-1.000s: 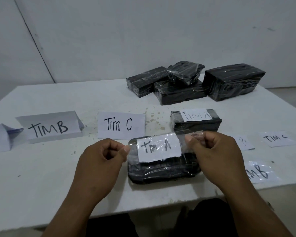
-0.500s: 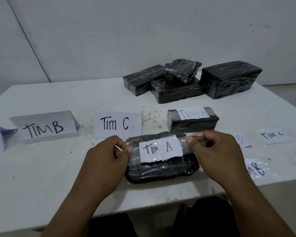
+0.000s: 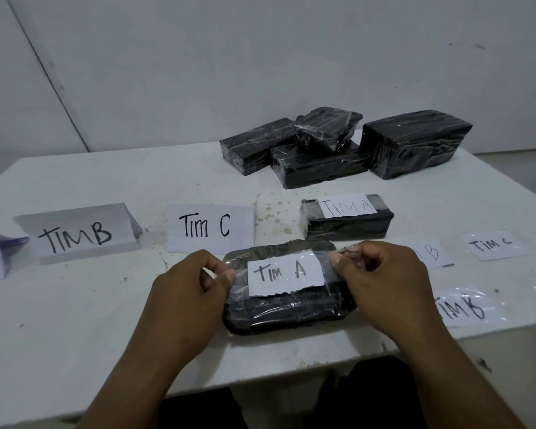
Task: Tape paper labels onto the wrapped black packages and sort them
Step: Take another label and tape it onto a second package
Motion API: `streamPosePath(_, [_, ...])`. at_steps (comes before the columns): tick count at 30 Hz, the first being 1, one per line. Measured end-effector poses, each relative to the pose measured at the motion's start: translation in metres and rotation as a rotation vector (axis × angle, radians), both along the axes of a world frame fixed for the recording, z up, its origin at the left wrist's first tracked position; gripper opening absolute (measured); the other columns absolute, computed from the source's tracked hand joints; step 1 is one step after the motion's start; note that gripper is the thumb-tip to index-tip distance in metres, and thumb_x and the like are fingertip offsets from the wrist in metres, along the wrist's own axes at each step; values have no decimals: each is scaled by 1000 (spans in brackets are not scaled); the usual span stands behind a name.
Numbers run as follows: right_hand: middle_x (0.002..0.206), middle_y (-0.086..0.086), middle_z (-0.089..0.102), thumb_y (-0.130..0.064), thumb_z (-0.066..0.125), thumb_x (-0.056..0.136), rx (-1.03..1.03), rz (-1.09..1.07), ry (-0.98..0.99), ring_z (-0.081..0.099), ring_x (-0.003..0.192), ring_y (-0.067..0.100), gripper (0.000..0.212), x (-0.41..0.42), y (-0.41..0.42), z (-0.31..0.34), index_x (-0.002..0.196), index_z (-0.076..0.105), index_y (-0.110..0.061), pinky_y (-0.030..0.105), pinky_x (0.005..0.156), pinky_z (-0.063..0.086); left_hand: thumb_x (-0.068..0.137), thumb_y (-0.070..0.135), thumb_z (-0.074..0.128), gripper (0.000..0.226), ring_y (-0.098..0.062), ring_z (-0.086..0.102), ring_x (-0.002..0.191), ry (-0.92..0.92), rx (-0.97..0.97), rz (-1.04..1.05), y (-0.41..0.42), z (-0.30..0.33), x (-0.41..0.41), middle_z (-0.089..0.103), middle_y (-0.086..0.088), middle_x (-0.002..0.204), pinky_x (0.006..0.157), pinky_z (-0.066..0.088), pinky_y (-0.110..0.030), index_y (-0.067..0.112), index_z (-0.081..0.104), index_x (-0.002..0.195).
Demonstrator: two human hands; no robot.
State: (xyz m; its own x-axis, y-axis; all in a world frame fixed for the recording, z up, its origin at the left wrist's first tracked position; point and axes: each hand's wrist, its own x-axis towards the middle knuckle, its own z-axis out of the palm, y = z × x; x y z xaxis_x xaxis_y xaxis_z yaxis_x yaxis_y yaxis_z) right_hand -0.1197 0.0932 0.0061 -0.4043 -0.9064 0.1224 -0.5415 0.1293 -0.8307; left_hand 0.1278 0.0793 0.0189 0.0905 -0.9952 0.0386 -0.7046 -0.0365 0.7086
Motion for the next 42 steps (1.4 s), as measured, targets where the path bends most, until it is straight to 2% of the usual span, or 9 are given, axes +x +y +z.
streamPosePath(5, [70,-28,69,-38,77,87,7,6,-5,62,72,-11,18,0,0,-3,72,75,-28,13,57,39,95,37,66,18,-5,57,55,27,0,1,-1,-2,1,60,2,56,53,38,-26,31,63,78])
streamPosePath(11, [68,-31,67,-36,78,87,2,13,-12,62,69,-13,18,0,0,-4,71,75,-28,1,55,40,93,39,69,12,-7,56,49,121,16,11,-2,-10,5,63,2,57,54,43,-29,32,61,89])
streamPosePath(15, [65,-21,69,-35,79,87,1,7,-12,61,69,-14,17,1,0,-4,72,75,-27,0,55,39,87,45,74,35,-9,58,53,193,69,40,-4,-10,11,63,-3,60,60,47,-30,34,48,107])
streamPosePath(18, [65,-17,69,-35,78,87,-1,6,9,59,68,-17,17,3,0,-1,73,75,-27,-1,56,38,81,48,78,33,-12,58,55,215,104,49,-6,-7,15,66,-3,60,63,47,-30,28,56,96])
streamPosePath(23, [62,-18,68,-34,78,87,12,6,0,59,67,-16,17,3,0,0,72,75,-26,0,54,38,68,48,87,36,-10,55,54,209,-2,115,0,-6,15,68,-2,60,55,40,-25,17,69,64])
streamPosePath(28, [64,-15,68,-36,77,87,23,4,11,59,69,-15,20,2,-1,-1,70,73,-26,2,54,39,70,40,88,20,-1,68,58,284,1,135,6,-6,9,74,11,61,61,45,-24,23,78,67])
streamPosePath(33, [66,-13,70,-39,79,86,23,-14,-11,62,68,-11,19,1,0,-1,73,75,-25,5,48,38,73,41,88,17,2,68,57,244,-26,149,8,-6,5,73,15,60,64,52,-26,27,78,68])
streamPosePath(38, [62,-10,68,-39,82,82,-3,-36,-64,62,65,-8,20,0,2,0,71,73,-25,8,49,37,76,42,86,16,-6,69,65,123,-32,144,4,-6,4,72,10,63,61,45,-23,31,75,77])
streamPosePath(42, [69,-9,70,-40,80,84,1,-42,-74,64,66,-2,19,-1,3,1,74,73,-25,12,55,38,80,44,82,22,-5,62,76,-39,-63,111,3,-1,1,68,17,83,61,39,-22,37,66,93])
